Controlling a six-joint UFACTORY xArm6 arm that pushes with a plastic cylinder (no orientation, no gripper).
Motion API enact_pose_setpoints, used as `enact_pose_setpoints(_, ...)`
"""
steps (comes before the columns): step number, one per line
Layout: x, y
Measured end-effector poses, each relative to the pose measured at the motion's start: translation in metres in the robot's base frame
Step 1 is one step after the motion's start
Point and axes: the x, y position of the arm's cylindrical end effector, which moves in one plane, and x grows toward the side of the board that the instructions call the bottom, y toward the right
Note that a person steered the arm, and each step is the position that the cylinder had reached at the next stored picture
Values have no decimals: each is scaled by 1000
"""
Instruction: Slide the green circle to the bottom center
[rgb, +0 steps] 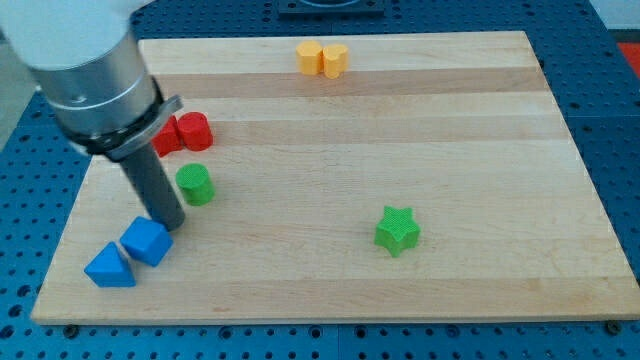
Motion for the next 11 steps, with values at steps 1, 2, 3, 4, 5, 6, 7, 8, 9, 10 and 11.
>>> enact_pose_setpoints(1,21,-14)
enact_pose_setpoints(2,26,-14)
enact_pose_setpoints(3,11,-14)
enact_pose_setpoints(4,-30,-14)
enact_pose_setpoints(5,-33,-21)
enact_pose_setpoints(6,-34,-9)
enact_pose_setpoints(7,-34,15)
enact_pose_setpoints(8,-24,46)
enact_pose_setpoints(9,-11,78)
enact_pose_setpoints(10,-2,106)
enact_pose_setpoints(11,1,113)
